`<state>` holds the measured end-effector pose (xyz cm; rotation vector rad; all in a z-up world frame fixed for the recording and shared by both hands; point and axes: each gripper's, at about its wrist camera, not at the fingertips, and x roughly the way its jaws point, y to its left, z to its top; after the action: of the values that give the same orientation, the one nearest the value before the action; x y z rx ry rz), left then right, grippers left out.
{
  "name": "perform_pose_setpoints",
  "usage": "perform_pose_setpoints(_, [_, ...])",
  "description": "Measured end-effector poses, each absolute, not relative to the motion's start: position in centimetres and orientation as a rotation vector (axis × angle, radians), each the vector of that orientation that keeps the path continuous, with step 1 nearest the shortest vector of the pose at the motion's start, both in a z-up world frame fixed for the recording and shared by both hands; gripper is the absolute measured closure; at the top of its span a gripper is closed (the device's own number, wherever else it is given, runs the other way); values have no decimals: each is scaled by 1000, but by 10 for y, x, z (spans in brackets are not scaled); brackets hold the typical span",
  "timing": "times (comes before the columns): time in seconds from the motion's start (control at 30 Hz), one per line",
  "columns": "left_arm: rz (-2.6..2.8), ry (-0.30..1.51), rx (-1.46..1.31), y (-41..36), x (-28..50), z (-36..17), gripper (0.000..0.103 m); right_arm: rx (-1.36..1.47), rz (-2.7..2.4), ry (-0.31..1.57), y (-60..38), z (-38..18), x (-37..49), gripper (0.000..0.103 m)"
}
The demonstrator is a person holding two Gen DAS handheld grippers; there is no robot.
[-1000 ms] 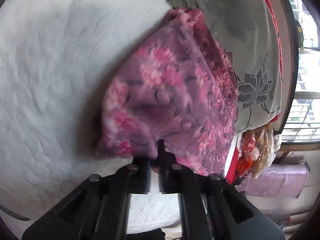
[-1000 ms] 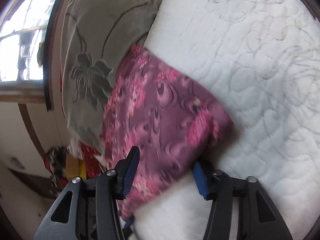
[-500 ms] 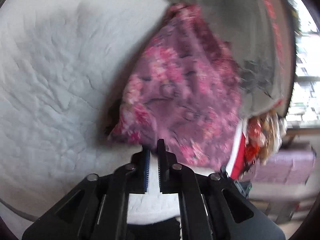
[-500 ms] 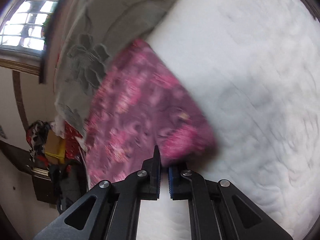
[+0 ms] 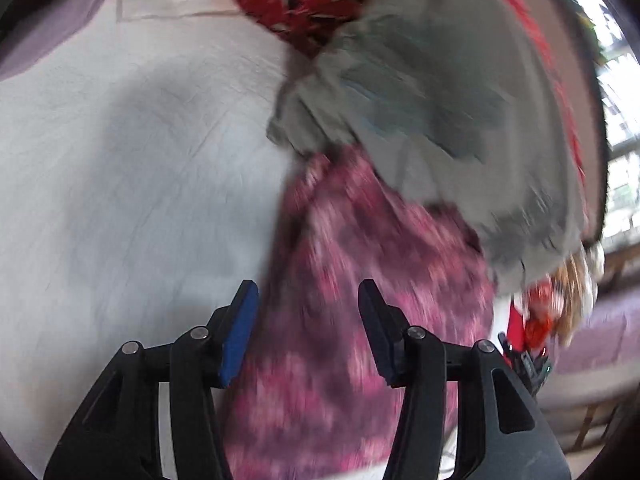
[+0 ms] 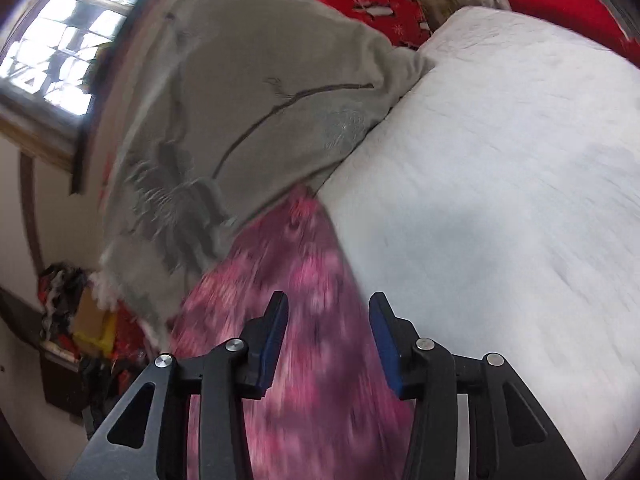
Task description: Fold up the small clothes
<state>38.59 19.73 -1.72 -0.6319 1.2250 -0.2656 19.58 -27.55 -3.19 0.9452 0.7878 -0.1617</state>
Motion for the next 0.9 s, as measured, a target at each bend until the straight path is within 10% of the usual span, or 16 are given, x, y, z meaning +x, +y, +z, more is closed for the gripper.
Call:
perform_pose_setpoints(0.27, [-304, 1353, -735, 170, 424, -44, 52, 905, -95, 795, -280, -50, 261, 58])
perform_pose_setpoints(0.33, [-313, 1306, -650, 161, 424, -31, 85, 882, -50, 822, -275, -49, 270, 69])
perform_pose_setpoints(0.37, [-310, 1294, -629, 158, 425, -26, 92, 833, -49, 833, -271, -44, 274, 94])
perform_pose_setpoints(0.4, [-318, 1278, -633, 159, 424, -22, 93, 802, -43, 830, -269, -38, 275, 98])
perform_pose_setpoints(0.57, [-213, 1218, -682, 175, 431, -28, 96, 858, -35, 588, -287, -4, 251, 99])
perform_pose_setpoints(0.77, [-131, 1252, -735, 187, 425, -46, 96, 822, -191, 883, -287, -57, 267, 99])
perform_pose_setpoints(0.9, [-276, 1157, -631, 178, 389, 2, 95, 766, -162, 741, -269, -17, 239, 90])
